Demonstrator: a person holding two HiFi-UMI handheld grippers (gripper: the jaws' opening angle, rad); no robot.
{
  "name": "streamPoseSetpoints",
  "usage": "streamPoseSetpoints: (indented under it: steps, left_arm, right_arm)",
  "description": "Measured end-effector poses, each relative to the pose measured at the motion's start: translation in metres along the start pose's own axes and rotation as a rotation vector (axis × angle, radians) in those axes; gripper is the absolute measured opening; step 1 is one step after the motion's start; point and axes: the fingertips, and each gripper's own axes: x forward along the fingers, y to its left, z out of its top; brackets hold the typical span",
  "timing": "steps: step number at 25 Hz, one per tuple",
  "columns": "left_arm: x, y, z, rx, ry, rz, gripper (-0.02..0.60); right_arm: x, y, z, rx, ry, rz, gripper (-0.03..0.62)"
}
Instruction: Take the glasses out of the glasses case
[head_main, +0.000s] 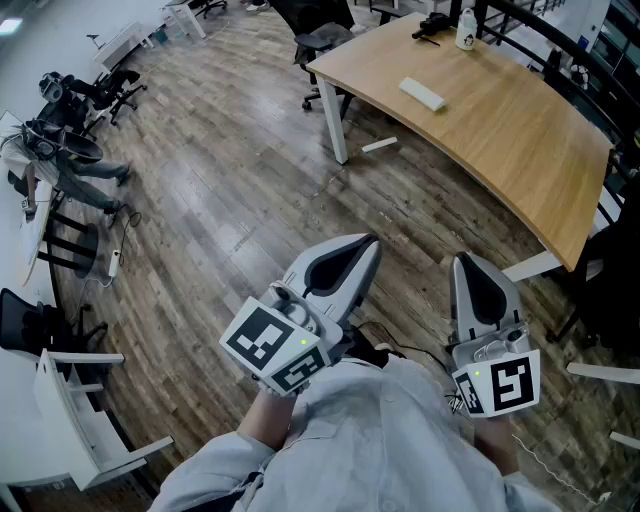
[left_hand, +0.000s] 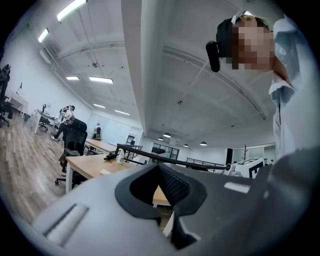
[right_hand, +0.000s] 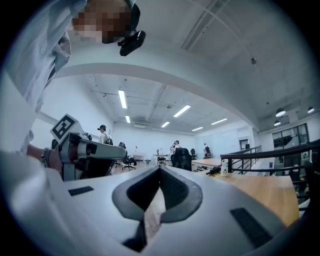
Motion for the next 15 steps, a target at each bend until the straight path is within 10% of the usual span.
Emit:
streamPoseSetpoints:
  steps: [15]
  left_arm:
    - [-0.0007,-0.0081,0.0012,0.0,-0.003,0.009,0.005]
  right_arm:
    - [-0.01,-0.0061,0.0035,0.048,-0.026,0.0,0.0]
